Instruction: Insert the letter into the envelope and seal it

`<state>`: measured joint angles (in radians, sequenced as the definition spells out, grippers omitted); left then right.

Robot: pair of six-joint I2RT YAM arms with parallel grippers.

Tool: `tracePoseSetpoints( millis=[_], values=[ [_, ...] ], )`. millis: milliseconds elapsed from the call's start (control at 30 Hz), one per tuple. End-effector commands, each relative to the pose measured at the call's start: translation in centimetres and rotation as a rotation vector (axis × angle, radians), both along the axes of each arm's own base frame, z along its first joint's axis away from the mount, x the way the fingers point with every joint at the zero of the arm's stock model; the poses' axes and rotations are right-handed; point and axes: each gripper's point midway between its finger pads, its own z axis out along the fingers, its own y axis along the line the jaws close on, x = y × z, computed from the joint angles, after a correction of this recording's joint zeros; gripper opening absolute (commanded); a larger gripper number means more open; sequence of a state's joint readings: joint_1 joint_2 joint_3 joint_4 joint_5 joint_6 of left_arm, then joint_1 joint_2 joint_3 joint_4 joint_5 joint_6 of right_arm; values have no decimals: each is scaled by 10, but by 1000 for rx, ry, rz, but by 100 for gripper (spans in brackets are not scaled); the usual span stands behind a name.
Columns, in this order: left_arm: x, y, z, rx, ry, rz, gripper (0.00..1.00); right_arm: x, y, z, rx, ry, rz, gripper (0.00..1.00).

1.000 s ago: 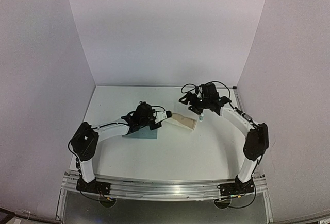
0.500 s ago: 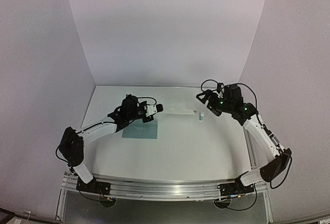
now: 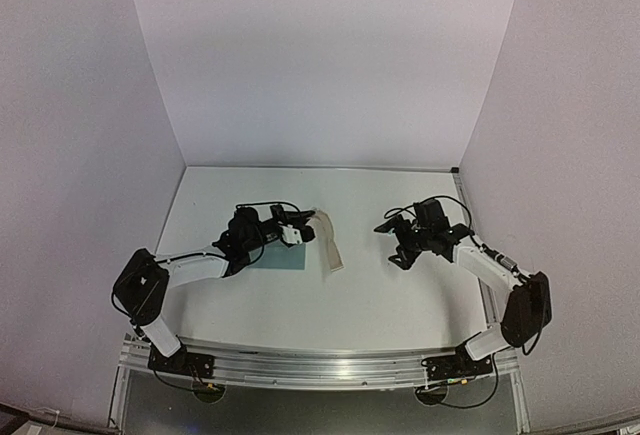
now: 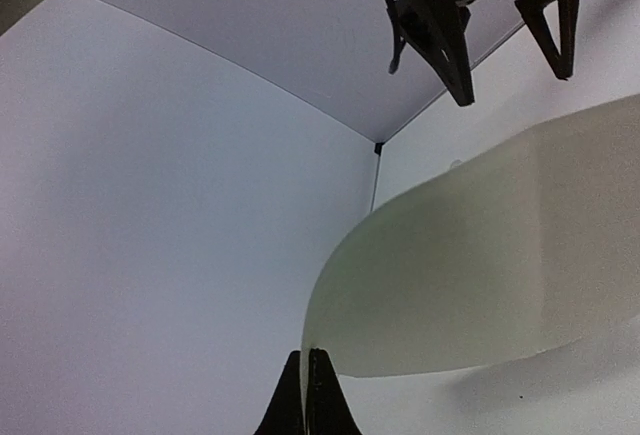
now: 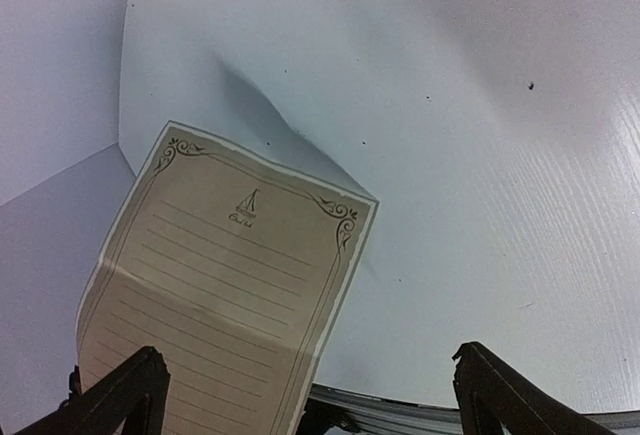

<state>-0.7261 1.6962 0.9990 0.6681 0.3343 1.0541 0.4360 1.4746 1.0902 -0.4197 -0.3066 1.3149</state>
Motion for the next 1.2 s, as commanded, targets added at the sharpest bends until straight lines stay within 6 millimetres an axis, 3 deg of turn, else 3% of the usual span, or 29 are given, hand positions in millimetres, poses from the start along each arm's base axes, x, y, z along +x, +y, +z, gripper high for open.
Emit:
tracePoseSetpoints(
  millis=[0, 200, 400, 700, 933, 1033, 1167],
  values=[
    [-4, 8, 53, -129, -185, 39, 0, 13, 18, 21, 146, -56, -86, 98],
    [6, 6, 78, -181, -250, 88, 0, 8, 50, 20, 226, -41, -134, 98],
    [19, 4, 105, -235, -299, 134, 0, 13, 64, 29, 341, -78, -259, 98],
    [27, -3, 138, -309, -337, 145, 0, 49, 93, 55, 483, -222, -357, 97],
    [22, -5, 140, -315, -347, 118, 0, 70, 109, 68, 565, -278, -377, 95],
    [17, -5, 141, -314, -349, 101, 0, 78, 109, 72, 602, -313, -397, 91],
    [11, -2, 141, -316, -340, 85, 0, 85, 112, 80, 594, -356, -368, 74]
  ],
)
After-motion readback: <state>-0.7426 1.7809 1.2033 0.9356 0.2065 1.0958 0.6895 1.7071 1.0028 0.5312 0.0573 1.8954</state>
